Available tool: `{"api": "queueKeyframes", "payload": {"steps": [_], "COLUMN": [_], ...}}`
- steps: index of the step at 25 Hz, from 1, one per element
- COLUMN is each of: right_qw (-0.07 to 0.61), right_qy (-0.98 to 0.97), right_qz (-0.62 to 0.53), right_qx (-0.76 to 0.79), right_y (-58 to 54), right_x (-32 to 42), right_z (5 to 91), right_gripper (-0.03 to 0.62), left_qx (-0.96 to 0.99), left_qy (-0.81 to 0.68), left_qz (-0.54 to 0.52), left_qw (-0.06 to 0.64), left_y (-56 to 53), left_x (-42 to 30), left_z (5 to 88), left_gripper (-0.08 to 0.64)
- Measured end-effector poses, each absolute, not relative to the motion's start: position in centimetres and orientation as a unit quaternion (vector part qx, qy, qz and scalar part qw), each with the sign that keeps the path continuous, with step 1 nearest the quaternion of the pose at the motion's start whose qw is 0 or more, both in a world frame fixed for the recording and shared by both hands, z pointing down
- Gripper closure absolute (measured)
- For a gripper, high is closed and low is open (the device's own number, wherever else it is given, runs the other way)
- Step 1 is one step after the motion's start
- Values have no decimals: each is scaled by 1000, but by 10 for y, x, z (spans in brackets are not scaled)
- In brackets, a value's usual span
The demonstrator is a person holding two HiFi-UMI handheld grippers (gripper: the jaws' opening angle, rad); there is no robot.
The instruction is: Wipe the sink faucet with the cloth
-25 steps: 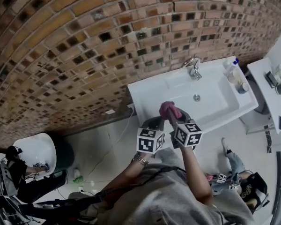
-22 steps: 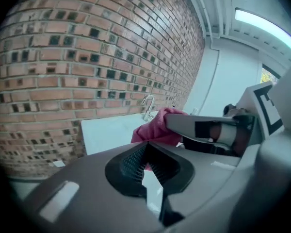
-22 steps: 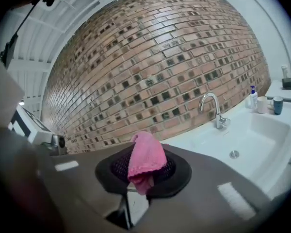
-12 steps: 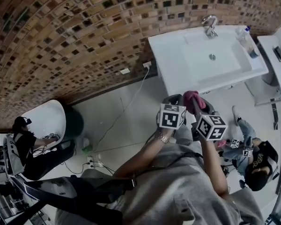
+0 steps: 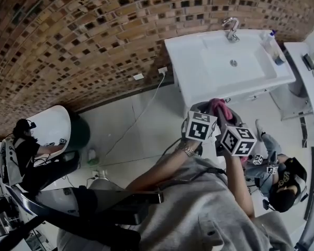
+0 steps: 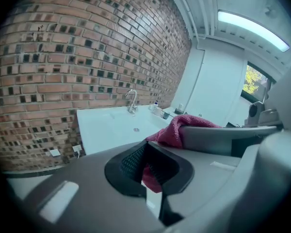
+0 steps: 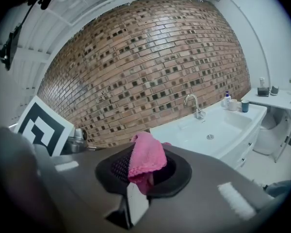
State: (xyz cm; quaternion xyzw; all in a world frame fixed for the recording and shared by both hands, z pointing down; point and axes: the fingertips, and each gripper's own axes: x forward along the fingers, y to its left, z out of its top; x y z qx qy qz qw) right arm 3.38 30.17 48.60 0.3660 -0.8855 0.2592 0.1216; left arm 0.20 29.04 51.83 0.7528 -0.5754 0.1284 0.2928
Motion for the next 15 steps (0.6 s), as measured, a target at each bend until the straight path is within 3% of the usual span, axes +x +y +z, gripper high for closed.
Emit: {"api": "queueKeyframes", "payload": {"steps": [15], "right_qw": [63], "right_qy": [-903], "right_qz": [275], "right_qx": [324], "right_y": [320], "right_x": [51], "right_z": [469], "right_gripper": [546], "left_qx": [755], "left_qy": [-590], "left_qz": [110], "left_qw": [263], "left_y": [314], "left_x": [15], "left_z": [503], "left_gripper": [543]}}
